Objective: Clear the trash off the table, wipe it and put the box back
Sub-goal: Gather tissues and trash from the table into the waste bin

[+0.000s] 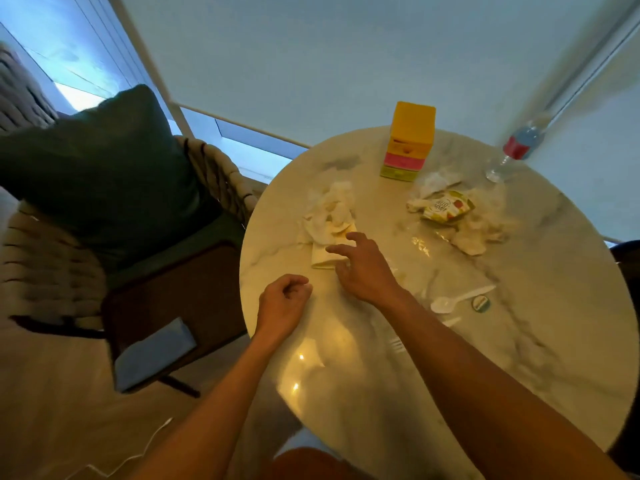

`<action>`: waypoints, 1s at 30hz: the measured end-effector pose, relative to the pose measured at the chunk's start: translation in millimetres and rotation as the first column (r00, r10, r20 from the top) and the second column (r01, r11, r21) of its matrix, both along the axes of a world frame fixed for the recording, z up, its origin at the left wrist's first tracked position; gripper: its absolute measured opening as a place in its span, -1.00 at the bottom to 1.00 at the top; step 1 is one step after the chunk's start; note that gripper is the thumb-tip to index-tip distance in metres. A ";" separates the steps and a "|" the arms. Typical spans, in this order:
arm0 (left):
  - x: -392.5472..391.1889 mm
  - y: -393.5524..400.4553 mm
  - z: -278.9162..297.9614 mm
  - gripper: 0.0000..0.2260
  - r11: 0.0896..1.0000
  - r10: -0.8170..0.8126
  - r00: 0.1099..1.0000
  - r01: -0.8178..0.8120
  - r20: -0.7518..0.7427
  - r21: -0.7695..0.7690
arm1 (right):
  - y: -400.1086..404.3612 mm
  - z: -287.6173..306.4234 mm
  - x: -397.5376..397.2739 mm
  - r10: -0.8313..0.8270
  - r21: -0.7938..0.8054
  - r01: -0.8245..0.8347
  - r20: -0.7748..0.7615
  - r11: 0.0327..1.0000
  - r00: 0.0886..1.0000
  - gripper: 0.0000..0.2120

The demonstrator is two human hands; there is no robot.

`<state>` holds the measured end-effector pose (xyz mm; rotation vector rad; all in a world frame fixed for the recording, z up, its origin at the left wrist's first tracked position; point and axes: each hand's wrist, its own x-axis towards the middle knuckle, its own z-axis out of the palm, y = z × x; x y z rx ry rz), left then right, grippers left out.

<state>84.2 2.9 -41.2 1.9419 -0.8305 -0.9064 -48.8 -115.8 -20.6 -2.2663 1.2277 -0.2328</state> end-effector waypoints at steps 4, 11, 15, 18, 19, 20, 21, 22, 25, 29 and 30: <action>21.5 -19.6 0.0 -0.86 0.999 0.052 0.997 -0.052 -0.058 0.008 | -18.2 -1.8 37.8 0.147 -0.053 -0.169 -0.284 0.984 0.947 -0.59; 38.7 -29.4 0.4 -0.62 0.999 0.041 0.959 -0.047 -0.281 -0.015 | -6.6 4.0 47.6 -0.078 0.191 0.055 0.113 0.980 0.991 -0.70; 35.6 -25.6 9.2 -0.54 0.996 -0.033 0.914 -0.004 -0.403 -0.090 | 17.2 18.6 41.7 -0.332 0.541 0.111 0.330 0.834 0.884 -0.86; 30.1 -22.2 10.9 -0.61 0.993 -0.024 0.884 -0.031 -0.467 -0.110 | 15.5 18.6 42.7 -0.451 0.714 0.084 0.343 0.696 0.824 -0.77; 29.0 -22.2 10.8 -0.65 0.992 -0.005 0.883 -0.055 -0.469 -0.114 | 11.6 18.4 44.1 -0.457 0.743 0.066 0.337 0.666 0.823 -0.76; 28.0 -23.0 11.5 -0.70 0.989 0.022 0.883 -0.088 -0.470 -0.119 | 6.7 18.1 45.5 -0.445 0.754 0.046 0.336 0.655 0.830 -0.76; 27.6 -24.2 11.5 -0.76 0.985 0.059 0.878 -0.129 -0.475 -0.116 | 0.7 17.8 46.7 -0.424 0.745 0.035 0.339 0.666 0.840 -0.78; 27.3 -25.9 12.5 -0.81 0.979 0.100 0.870 -0.172 -0.482 -0.107 | -6.2 17.7 47.7 -0.405 0.711 0.046 0.345 0.702 0.847 -0.80; 30.1 -31.3 14.1 -0.86 0.968 0.192 0.867 -0.246 -0.459 -0.059 | -33.5 10.7 47.7 -0.408 0.402 0.264 0.332 0.877 0.851 -0.90; 33.4 -31.8 16.3 -0.86 0.961 0.210 0.857 -0.270 -0.470 -0.061 | -69.6 -13.0 44.4 -0.424 0.094 0.414 0.153 0.906 0.893 -0.61; 33.6 -30.5 17.3 -0.86 0.962 0.210 0.857 -0.267 -0.470 -0.056 | -75.7 -17.9 44.6 -0.416 0.095 0.408 0.090 0.908 0.905 -0.56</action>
